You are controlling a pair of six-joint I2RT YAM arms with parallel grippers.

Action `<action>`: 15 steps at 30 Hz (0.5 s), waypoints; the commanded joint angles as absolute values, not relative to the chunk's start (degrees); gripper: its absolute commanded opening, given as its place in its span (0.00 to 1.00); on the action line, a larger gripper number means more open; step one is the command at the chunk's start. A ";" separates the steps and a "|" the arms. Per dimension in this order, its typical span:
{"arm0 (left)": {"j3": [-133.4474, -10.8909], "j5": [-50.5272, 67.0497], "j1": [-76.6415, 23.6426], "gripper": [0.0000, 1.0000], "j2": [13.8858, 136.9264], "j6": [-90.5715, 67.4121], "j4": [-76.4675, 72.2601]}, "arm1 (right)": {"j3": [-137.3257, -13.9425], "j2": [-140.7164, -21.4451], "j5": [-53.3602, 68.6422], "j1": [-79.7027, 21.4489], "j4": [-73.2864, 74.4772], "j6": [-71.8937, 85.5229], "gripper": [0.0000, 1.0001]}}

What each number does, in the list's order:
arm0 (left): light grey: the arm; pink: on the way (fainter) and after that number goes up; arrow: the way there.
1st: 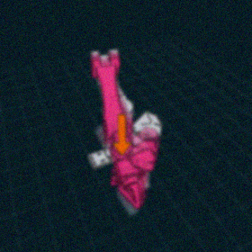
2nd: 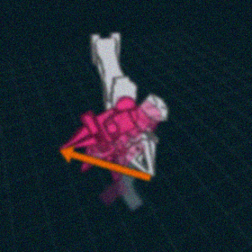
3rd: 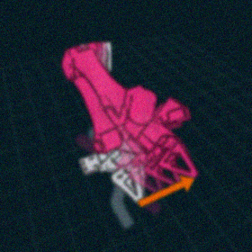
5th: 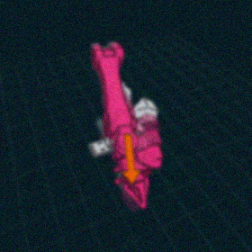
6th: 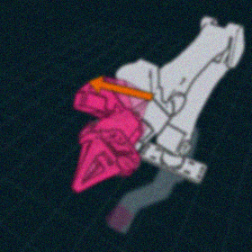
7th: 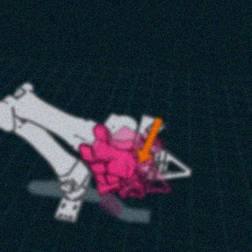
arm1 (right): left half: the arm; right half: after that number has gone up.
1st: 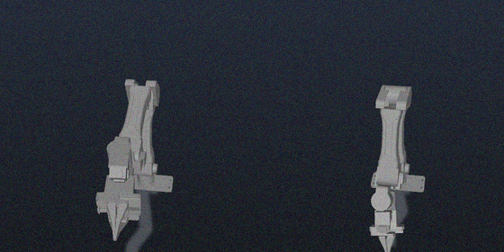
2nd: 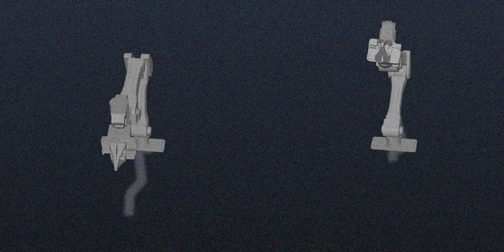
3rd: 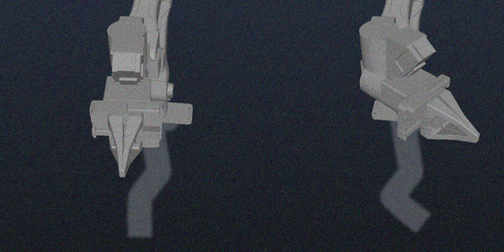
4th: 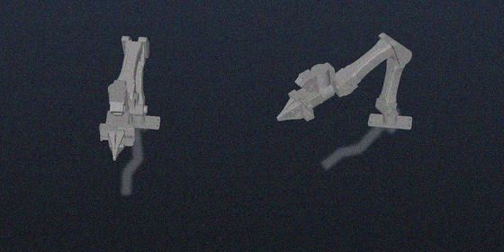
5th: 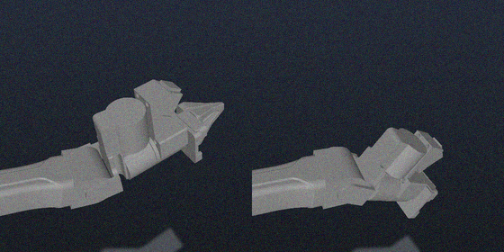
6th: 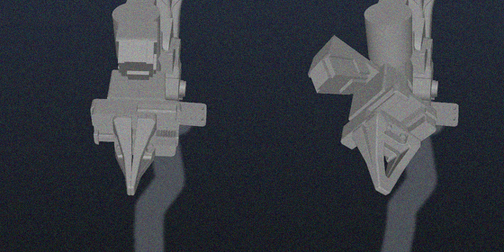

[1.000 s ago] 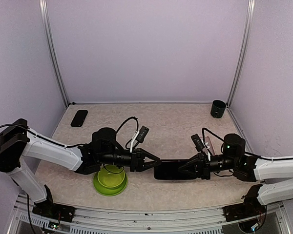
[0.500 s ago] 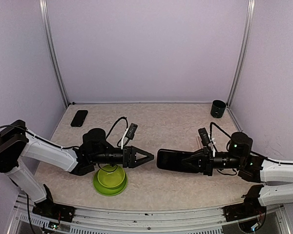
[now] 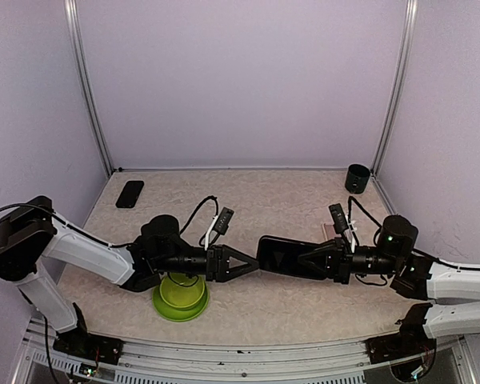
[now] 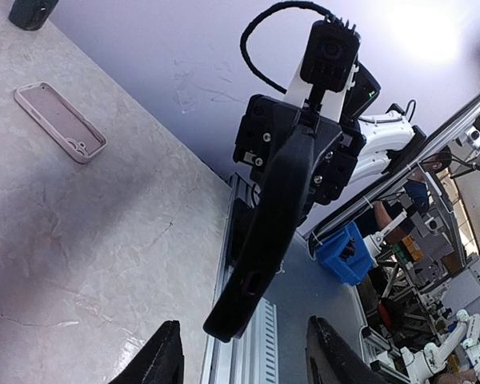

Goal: Put the phone into the phone case
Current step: Press the corner of the phone case at the bottom right corner of the phone case.

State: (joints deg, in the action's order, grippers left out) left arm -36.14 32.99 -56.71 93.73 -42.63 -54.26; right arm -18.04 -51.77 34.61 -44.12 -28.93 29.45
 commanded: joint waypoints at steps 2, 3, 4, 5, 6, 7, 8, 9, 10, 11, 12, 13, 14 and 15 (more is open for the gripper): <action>-38.23 32.74 -57.04 0.51 94.65 -41.61 -54.95 | -18.03 -52.16 36.72 -43.95 -36.82 31.86 0.00; -38.31 32.56 -57.04 0.51 94.67 -41.49 -54.93 | -18.02 -52.24 36.88 -43.92 -36.90 31.90 0.00; -38.36 32.40 -57.00 0.50 94.73 -41.42 -54.93 | -18.02 -52.33 36.98 -43.93 -36.91 31.90 0.00; -38.40 32.31 -57.02 0.50 94.81 -41.48 -55.00 | -18.07 -52.44 37.00 -43.89 -36.91 31.90 0.00; -38.55 32.38 -57.00 0.49 94.95 -41.53 -55.06 | -18.10 -52.59 37.07 -43.89 -36.94 31.86 0.00; -38.77 32.47 -57.03 0.48 95.08 -41.57 -55.10 | -18.11 -52.72 37.15 -43.94 -36.96 31.88 0.00; -38.95 32.81 -57.08 0.48 95.37 -41.58 -55.18 | -18.11 -52.87 37.25 -43.96 -37.00 31.98 0.00; -39.20 33.02 -57.12 0.46 95.56 -41.67 -55.19 | -18.06 -53.03 37.31 -43.95 -37.12 32.06 0.00; -39.42 33.14 -57.19 0.45 95.94 -41.73 -55.26 | -18.08 -53.29 37.39 -43.92 -37.26 32.14 0.00; -39.60 33.23 -57.21 0.44 96.25 -41.82 -55.28 | -18.03 -53.42 37.36 -43.90 -37.36 32.14 0.00; -39.75 33.39 -57.28 0.42 96.37 -41.83 -55.28 | -18.02 -53.51 37.35 -43.90 -37.54 32.24 0.00; -39.81 33.49 -57.31 0.39 96.65 -41.84 -55.35 | -18.00 -53.52 37.35 -43.92 -37.68 32.25 0.00; -39.93 33.53 -57.38 0.37 96.83 -41.89 -55.37 | -18.04 -53.60 37.35 -43.94 -37.64 32.21 0.00; -40.03 33.77 -57.39 0.33 96.99 -41.95 -55.37 | -18.02 -53.61 37.31 -43.94 -37.45 32.06 0.00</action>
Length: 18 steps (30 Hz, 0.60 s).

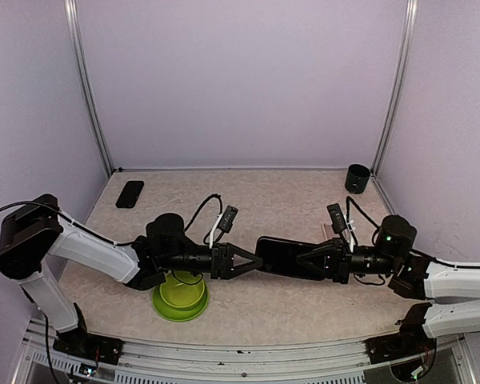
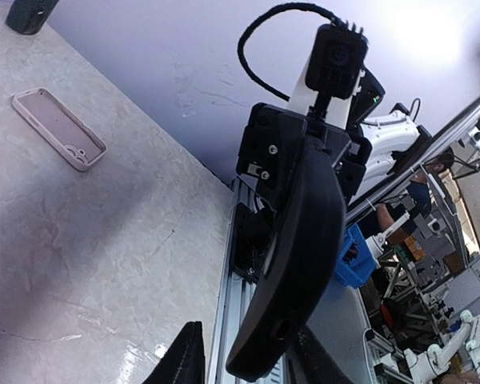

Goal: Put the phone into the phone case
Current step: Press the corner of the phone case at the bottom right corner of the phone case.

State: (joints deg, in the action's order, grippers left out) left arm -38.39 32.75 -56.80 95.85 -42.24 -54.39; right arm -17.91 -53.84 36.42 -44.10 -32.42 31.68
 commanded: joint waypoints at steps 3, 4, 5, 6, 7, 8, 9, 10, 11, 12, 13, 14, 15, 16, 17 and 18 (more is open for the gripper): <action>-40.46 34.11 -57.42 0.15 97.46 -42.20 -55.20 | -18.27 -53.46 36.69 -43.95 -36.36 31.06 0.00; -40.62 34.10 -57.34 0.08 97.60 -42.22 -54.95 | -18.40 -53.36 36.27 -43.88 -35.82 30.59 0.00; -40.75 34.07 -57.39 0.03 97.72 -42.27 -54.56 | -18.52 -53.23 35.82 -43.93 -35.26 30.14 0.00; -40.85 33.97 -57.33 0.00 97.77 -42.34 -54.39 | -18.66 -53.06 35.44 -43.93 -34.57 29.61 0.00; -40.92 33.88 -57.24 0.00 97.82 -42.44 -54.26 | -18.79 -52.82 35.08 -43.94 -33.88 28.93 0.00; -41.00 33.83 -57.14 0.00 97.82 -42.56 -54.23 | -18.88 -52.56 34.88 -43.95 -33.40 28.63 0.00; -40.99 33.91 -57.02 0.00 97.82 -42.74 -54.23 | -18.89 -52.29 34.56 -43.99 -33.06 28.24 0.00; -40.95 33.97 -56.77 0.00 97.82 -42.96 -54.34 | -18.90 -52.01 34.24 -43.95 -32.77 27.93 0.00; -41.01 34.08 -56.70 0.00 97.76 -43.13 -54.46 | -18.90 -51.87 33.98 -43.94 -32.53 27.87 0.00; -41.08 34.18 -56.60 0.01 97.81 -43.09 -54.44 | -18.90 -51.74 33.86 -43.92 -32.44 27.86 0.00; -41.19 34.17 -56.60 0.08 97.86 -42.97 -54.23 | -18.94 -51.72 33.92 -43.92 -32.55 27.97 0.00; -41.29 34.30 -56.60 0.15 97.90 -42.91 -54.15 | -19.02 -51.88 34.05 -43.90 -32.82 28.27 0.00; -41.33 34.46 -56.60 0.21 98.03 -42.92 -54.41 | -18.91 -52.11 34.34 -43.90 -33.30 28.68 0.00; -41.39 34.74 -56.68 0.27 98.12 -43.04 -54.86 | -18.85 -52.43 34.77 -43.94 -34.11 29.26 0.00; -41.42 35.08 -56.67 0.31 98.23 -43.21 -55.34 | -18.75 -52.94 35.51 -43.88 -35.12 29.86 0.00; -41.64 35.41 -56.79 0.34 98.39 -43.30 -55.59 | -18.65 -53.44 36.26 -43.89 -36.10 30.43 0.00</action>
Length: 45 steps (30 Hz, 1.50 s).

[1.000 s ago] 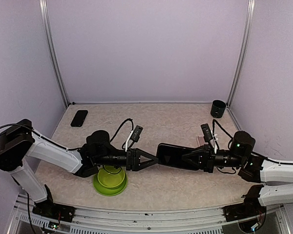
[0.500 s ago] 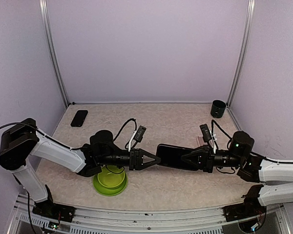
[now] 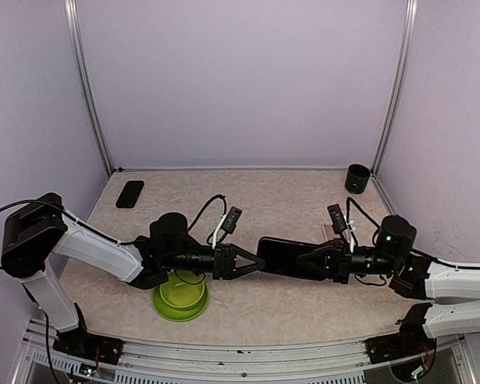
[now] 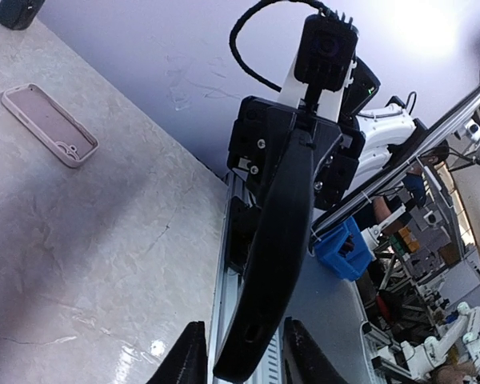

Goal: Put the phone into the phone case
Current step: Press the corner of the phone case at the bottom right corner of the phone case, then pass from the right arm to the left, then adjust the phone with the phone case.

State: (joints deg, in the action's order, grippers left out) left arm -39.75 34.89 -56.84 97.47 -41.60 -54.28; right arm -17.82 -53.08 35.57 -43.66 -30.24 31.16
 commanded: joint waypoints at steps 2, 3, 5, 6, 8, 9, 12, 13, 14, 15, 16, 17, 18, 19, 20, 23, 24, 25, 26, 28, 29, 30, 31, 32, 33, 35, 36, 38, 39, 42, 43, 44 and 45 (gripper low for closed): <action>-42.26 35.91 -57.06 0.35 98.77 -43.30 -55.78 | -18.55 -54.90 37.80 -43.92 -38.05 31.41 0.00; -42.54 36.22 -57.19 0.35 98.93 -43.18 -55.85 | -18.59 -55.34 38.34 -43.90 -38.74 31.79 0.00; -42.86 36.70 -57.37 0.35 99.25 -43.18 -56.17 | -18.56 -56.56 39.11 -43.94 -40.12 32.35 0.00; -42.95 36.74 -57.45 0.35 99.31 -43.26 -56.33 | -18.47 -57.06 39.64 -43.94 -40.76 32.66 0.00; -42.90 36.71 -57.46 0.34 99.47 -43.32 -56.70 | -18.31 -57.95 40.70 -43.90 -42.01 33.44 0.00; -42.77 36.69 -57.48 0.34 99.42 -43.31 -56.88 | -18.22 -58.38 41.16 -43.93 -42.79 33.89 0.00; -42.44 36.64 -57.42 0.31 99.46 -43.53 -57.55 | -18.03 -59.39 41.66 -43.92 -43.95 34.65 0.00; -42.45 36.57 -57.41 0.29 99.49 -43.59 -57.69 | -18.00 -59.67 41.73 -43.94 -44.21 34.77 0.00; -42.39 36.49 -57.39 0.27 99.65 -43.66 -57.85 | -17.87 -60.02 41.75 -43.94 -44.37 34.87 0.00; -42.26 36.34 -57.39 0.25 99.66 -43.75 -57.91 | -17.84 -60.34 41.82 -43.90 -44.48 34.86 0.00; -42.21 36.18 -57.39 0.21 99.73 -43.74 -57.92 | -17.84 -60.62 41.83 -43.87 -44.51 34.95 0.00; -42.15 36.00 -57.39 0.18 99.68 -43.79 -57.94 | -17.84 -60.90 41.84 -43.94 -44.59 34.96 0.00; -42.10 35.79 -57.37 0.15 99.79 -43.87 -57.93 | -17.84 -61.11 41.84 -43.97 -44.56 34.97 0.00; -42.06 35.61 -57.33 0.12 99.77 -43.96 -57.88 | -17.84 -61.29 41.84 -43.94 -44.43 34.93 0.00; -41.97 35.41 -57.26 0.09 99.83 -44.02 -57.84 | -17.90 -61.34 41.86 -43.93 -44.34 34.91 0.00; -41.77 34.84 -57.15 0.02 99.76 -44.07 -57.68 | -18.24 -61.02 41.43 -43.95 -42.19 33.64 0.00; -41.61 34.67 -57.01 0.01 99.69 -44.14 -57.59 | -18.49 -60.69 41.09 -43.91 -41.03 32.87 0.00; -41.50 34.52 -56.92 0.00 99.55 -44.20 -57.38 | -18.72 -60.30 40.59 -43.93 -39.56 31.95 0.00; -41.53 34.23 -56.72 0.00 99.50 -44.11 -56.33 | -19.11 -59.89 40.08 -43.94 -37.99 31.05 0.00; -41.69 33.34 -56.40 0.00 98.95 -43.83 -53.76 | -19.75 -59.03 38.93 -43.93 -34.48 28.78 0.00; -41.86 32.95 -56.28 0.00 98.74 -43.70 -52.38 | -20.41 -58.72 38.53 -43.94 -32.56 27.66 0.08; -42.06 32.68 -56.10 0.00 98.43 -43.59 -50.99 | -20.90 -58.47 37.98 -43.95 -30.73 26.34 0.17; -42.09 32.69 -55.91 0.00 98.07 -43.58 -49.90 | -21.44 -58.33 37.37 -43.95 -28.80 25.17 0.29; -42.09 32.73 -55.72 0.00 97.82 -43.55 -49.08 | -21.93 -58.28 36.72 -43.95 -26.86 24.04 0.40; -42.20 32.78 -55.60 0.00 97.47 -43.59 -47.98 | -22.45 -58.31 36.21 -44.00 -25.35 23.06 0.49; -42.48 33.59 -55.37 0.00 96.77 -43.37 -45.98 | -23.34 -58.56 35.38 -44.20 -22.77 21.25 0.65; -42.72 33.96 -55.29 0.00 96.48 -43.22 -44.67 | -23.76 -58.80 34.93 -44.39 -21.71 20.50 0.72; -43.42 34.24 -55.15 0.00 95.68 -42.42 -41.74 | -24.51 -59.45 33.75 -44.90 -19.89 18.62 0.80; -43.78 34.35 -55.19 0.00 95.44 -41.96 -40.26 | -24.83 -59.80 32.85 -45.33 -19.05 17.84 0.84; -45.46 34.87 -55.14 0.00 94.77 -40.90 -35.34 | -25.91 -61.41 29.28 -46.82 -17.24 15.54 0.90; -46.09 35.11 -55.16 0.00 94.81 -40.62 -34.06 | -26.35 -62.05 27.84 -47.49 -16.63 14.57 0.92; -46.65 35.43 -55.07 0.00 94.90 -40.49 -32.78 | -26.87 -62.80 26.57 -48.33 -15.92 13.59 0.94; -47.20 35.78 -55.08 0.00 95.04 -40.29 -31.71 | -27.55 -63.58 24.94 -49.22 -14.82 12.27 0.95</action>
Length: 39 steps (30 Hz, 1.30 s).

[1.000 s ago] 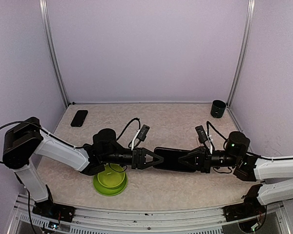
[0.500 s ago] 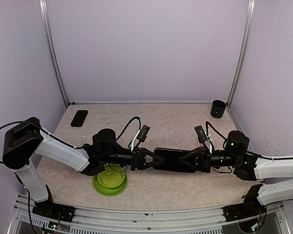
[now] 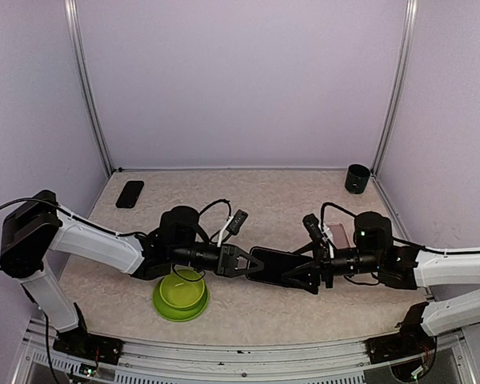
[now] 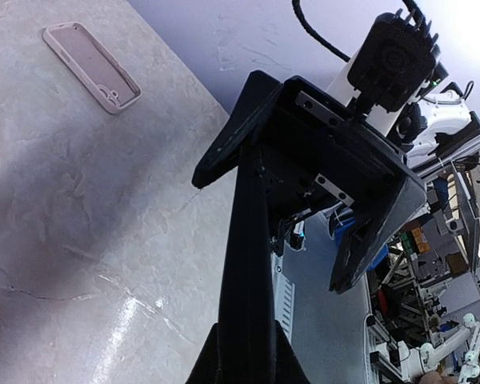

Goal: Put the phone into the phone case
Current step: Adjust the phone with the phone case.

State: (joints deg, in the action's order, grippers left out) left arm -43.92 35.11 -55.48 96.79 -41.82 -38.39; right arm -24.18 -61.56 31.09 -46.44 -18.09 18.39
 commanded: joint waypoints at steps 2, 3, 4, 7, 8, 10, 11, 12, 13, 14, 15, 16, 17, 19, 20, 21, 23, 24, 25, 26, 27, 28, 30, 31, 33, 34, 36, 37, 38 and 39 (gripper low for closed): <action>-48.35 36.10 -55.03 0.00 95.31 -39.74 -28.96 | -28.65 -64.62 21.09 -51.46 -13.02 9.63 0.98; -48.98 36.16 -54.93 0.00 95.48 -39.34 -27.50 | -29.15 -65.12 19.27 -52.44 -12.26 8.36 0.99; -49.49 36.27 -54.89 0.00 95.57 -38.90 -26.21 | -29.64 -65.64 18.16 -53.41 -11.63 7.36 0.99; -49.80 36.48 -54.51 0.00 95.30 -38.32 -24.40 | -31.20 -67.37 15.58 -55.70 -9.94 4.73 1.00; -49.68 36.72 -54.35 0.00 95.13 -38.32 -24.29 | -31.65 -68.02 14.61 -56.47 -9.42 3.72 1.00; -49.42 36.96 -53.96 0.00 94.72 -38.31 -23.97 | -32.79 -69.54 11.61 -58.43 -8.29 2.43 1.00; -49.33 36.90 -53.84 0.00 94.59 -38.28 -23.81 | -33.29 -70.28 10.59 -59.19 -7.91 1.86 1.00; -49.30 36.92 -53.73 0.00 94.43 -38.22 -23.62 | -33.88 -71.18 9.18 -60.03 -7.48 1.40 1.00; -49.17 36.92 -53.62 0.00 94.34 -38.23 -23.56 | -34.62 -72.18 7.57 -60.78 -6.87 1.00 1.00; -49.13 36.89 -53.61 0.00 94.16 -38.25 -23.56 | -35.20 -73.18 6.08 -61.68 -6.37 0.69 1.00; -49.01 36.76 -53.59 0.00 94.20 -38.36 -23.60 | -35.77 -74.14 4.29 -62.62 -6.07 0.62 1.00; -48.96 36.70 -53.58 0.00 94.15 -38.49 -23.70 | -36.34 -75.14 2.28 -63.45 -5.92 0.62 1.00; -48.93 36.79 -53.61 0.00 94.30 -38.55 -23.87 | -36.91 -76.08 0.32 -64.21 -5.84 0.57 1.00; -48.76 36.77 -53.65 0.00 94.47 -38.86 -24.43 | -37.97 -77.91 -3.08 -65.24 -5.89 -0.95 1.00; -48.62 36.82 -53.70 0.00 94.65 -39.10 -24.75 | -38.50 -78.62 -4.37 -65.62 -6.09 -0.96 1.00; -48.53 36.88 -53.70 0.00 94.77 -39.26 -25.04 | -38.95 -79.33 -5.49 -65.85 -6.19 -0.92 1.00; -48.36 37.04 -53.78 0.00 95.20 -39.69 -25.53 | -39.49 -80.12 -7.35 -66.09 -6.94 -0.81 0.99; -48.39 37.08 -53.85 0.00 95.30 -39.77 -25.65 | -39.59 -80.15 -7.96 -66.11 -7.21 -0.79 0.99; -48.35 37.05 -53.87 0.00 95.42 -39.74 -25.75 | -39.63 -79.97 -8.13 -66.10 -7.47 -0.84 0.99; -48.38 37.15 -53.94 0.00 95.44 -39.73 -25.75 | -39.57 -79.68 -8.10 -66.12 -7.95 -0.94 0.99; -48.42 37.17 -53.96 0.00 95.49 -39.73 -25.75 | -39.41 -79.21 -7.90 -66.10 -8.54 -1.15 0.98; -48.44 37.22 -53.96 0.00 95.57 -39.73 -25.83 | -39.31 -78.79 -7.29 -66.09 -8.85 -1.45 0.98; -48.52 37.26 -53.94 0.00 95.75 -39.73 -25.92 | -39.29 -78.22 -6.47 -66.09 -9.09 -1.98 0.96; -48.60 37.27 -53.96 0.00 95.83 -39.77 -25.97 | -39.29 -78.08 -6.35 -66.09 -9.07 -2.21 0.95; -48.65 37.39 -54.00 0.00 95.97 -39.89 -26.21 | -39.29 -78.12 -5.67 -66.09 -8.76 -2.65 0.91; -48.69 37.39 -54.04 0.00 96.10 -39.98 -26.36 | -39.29 -78.21 -5.21 -66.09 -8.61 -2.84 0.88; -48.63 37.44 -54.05 0.00 96.15 -39.99 -26.43 | -39.29 -78.39 -4.26 -66.09 -8.09 -2.99 0.78; -48.61 37.43 -54.03 0.00 96.27 -39.96 -26.38 | -39.31 -78.33 -3.46 -66.12 -7.71 -2.99 0.73; -48.60 37.42 -54.05 0.00 96.31 -39.88 -26.37 | -39.27 -78.17 -2.31 -66.12 -7.51 -2.94 0.69; -48.69 37.42 -54.05 0.00 96.39 -39.90 -26.30 | -39.16 -77.95 -1.13 -66.10 -7.43 -2.84 0.68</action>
State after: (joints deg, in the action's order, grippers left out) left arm -47.81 37.87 -53.78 96.03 -39.64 -21.41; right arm -37.45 -79.96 -5.28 -65.45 -3.53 -3.46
